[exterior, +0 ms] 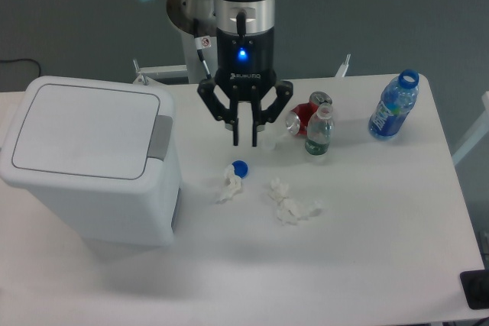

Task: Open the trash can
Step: 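Move the gripper over to the trash can lid's hinge edge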

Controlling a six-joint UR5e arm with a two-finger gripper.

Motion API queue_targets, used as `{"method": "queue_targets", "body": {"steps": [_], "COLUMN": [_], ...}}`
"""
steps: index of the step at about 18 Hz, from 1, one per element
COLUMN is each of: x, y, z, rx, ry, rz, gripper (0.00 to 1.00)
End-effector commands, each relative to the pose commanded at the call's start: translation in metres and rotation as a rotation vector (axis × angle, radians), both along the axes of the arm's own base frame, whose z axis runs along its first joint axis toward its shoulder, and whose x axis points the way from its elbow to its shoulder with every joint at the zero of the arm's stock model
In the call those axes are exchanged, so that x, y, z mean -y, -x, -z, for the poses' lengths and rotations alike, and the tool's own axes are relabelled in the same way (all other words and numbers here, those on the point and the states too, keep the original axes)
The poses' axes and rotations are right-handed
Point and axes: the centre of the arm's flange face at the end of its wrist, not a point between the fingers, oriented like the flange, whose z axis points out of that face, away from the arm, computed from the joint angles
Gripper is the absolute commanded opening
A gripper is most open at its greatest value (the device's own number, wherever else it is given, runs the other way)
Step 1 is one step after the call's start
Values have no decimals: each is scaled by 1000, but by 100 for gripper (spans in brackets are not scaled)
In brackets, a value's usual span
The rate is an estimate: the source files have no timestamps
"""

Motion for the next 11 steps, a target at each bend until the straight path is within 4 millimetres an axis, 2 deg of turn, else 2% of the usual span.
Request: {"method": "queue_targets", "body": {"steps": [5, 6, 8, 11], "x": [-10, -13, -17, -23], "y": [-14, -19, -28, -39], "z": [1, 1, 1, 1], "rx": [11, 14, 14, 15], "ry": [-4, -3, -5, -3], "rz": [14, 20, 37, 61], "gripper": [37, 31, 24, 23]}}
